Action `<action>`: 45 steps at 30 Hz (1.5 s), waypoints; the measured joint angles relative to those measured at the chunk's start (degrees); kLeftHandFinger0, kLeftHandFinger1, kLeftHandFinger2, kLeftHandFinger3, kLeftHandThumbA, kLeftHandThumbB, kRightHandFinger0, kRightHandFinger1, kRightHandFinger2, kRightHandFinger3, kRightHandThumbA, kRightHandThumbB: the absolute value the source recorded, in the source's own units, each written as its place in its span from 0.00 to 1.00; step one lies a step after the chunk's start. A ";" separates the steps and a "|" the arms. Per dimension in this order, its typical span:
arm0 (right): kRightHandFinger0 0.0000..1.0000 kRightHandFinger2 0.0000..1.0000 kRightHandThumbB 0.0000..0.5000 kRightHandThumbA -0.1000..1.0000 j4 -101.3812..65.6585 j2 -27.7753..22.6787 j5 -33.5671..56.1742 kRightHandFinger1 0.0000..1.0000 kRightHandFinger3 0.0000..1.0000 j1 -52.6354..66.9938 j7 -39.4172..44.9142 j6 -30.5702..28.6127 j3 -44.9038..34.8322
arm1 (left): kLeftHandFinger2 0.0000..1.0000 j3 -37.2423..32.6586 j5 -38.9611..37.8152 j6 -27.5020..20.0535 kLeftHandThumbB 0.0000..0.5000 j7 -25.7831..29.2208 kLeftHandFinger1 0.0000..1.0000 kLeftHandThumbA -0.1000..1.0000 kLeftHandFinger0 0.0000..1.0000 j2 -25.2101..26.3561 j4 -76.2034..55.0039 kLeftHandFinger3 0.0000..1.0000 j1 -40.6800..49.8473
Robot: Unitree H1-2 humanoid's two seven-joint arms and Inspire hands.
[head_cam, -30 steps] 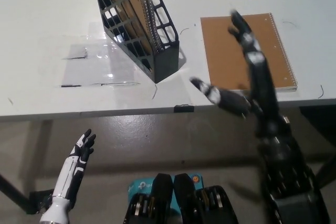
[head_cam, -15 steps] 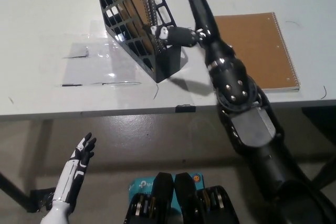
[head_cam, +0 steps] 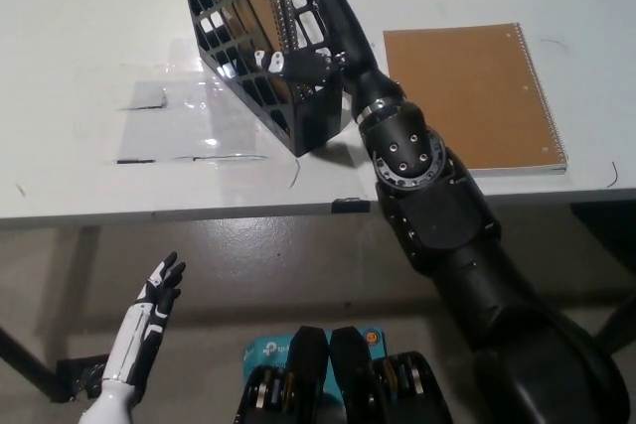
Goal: Use the right hand to pick up a book from the book holder on the left side and put it on another book on the right side
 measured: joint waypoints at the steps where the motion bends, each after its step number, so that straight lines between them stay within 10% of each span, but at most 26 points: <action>1: 0.89 1.00 0.54 0.94 0.42 0.17 0.05 0.95 1.00 -0.22 -0.17 -0.11 0.00 | 1.00 -0.07 0.03 0.06 0.52 0.00 1.00 1.00 1.00 0.00 -0.03 1.00 0.01; 12: 0.85 1.00 0.60 0.99 5.72 0.57 0.06 0.93 1.00 -1.29 -1.96 -0.60 0.04 | 1.00 -0.68 0.78 0.29 0.46 -0.01 1.00 1.00 1.00 0.17 -0.44 1.00 0.02; 20: 0.82 0.88 0.43 0.95 10.53 0.54 0.23 0.80 1.00 -3.34 -2.85 -0.76 0.02 | 1.00 -0.71 1.02 0.44 0.44 -0.01 1.00 1.00 1.00 0.16 -0.49 1.00 0.04; 24: 0.52 0.65 0.40 0.94 12.08 0.52 0.65 0.55 0.73 -4.02 -3.01 -1.03 0.00 | 1.00 -0.71 0.95 0.46 0.45 -0.02 1.00 1.00 1.00 0.16 -0.48 1.00 0.03; 26: 0.01 0.16 0.45 0.85 12.15 0.53 0.84 0.01 0.32 -4.13 -3.03 -1.13 -0.08 | 1.00 -0.71 0.91 0.54 0.45 -0.02 1.00 1.00 1.00 0.16 -0.50 1.00 0.04; 29: 0.00 0.00 0.40 0.63 12.12 0.54 1.81 0.00 0.00 -4.19 -3.21 -1.12 -1.11 | 1.00 -0.72 0.85 0.70 0.42 -0.03 1.00 1.00 1.00 0.16 -0.54 1.00 0.06; 36: 0.00 0.43 0.37 0.74 11.04 0.77 5.75 0.09 0.41 -4.11 -1.07 0.40 -4.92 | 1.00 -1.20 1.02 0.73 0.41 -0.03 1.00 1.00 1.00 0.17 -0.53 1.00 0.10; 45: 0.00 0.50 0.33 0.78 8.05 1.77 11.83 0.14 0.54 -3.90 3.51 4.26 -9.47 | 1.00 -1.68 1.06 0.81 0.44 -0.03 1.00 1.00 1.00 0.27 -0.59 1.00 0.04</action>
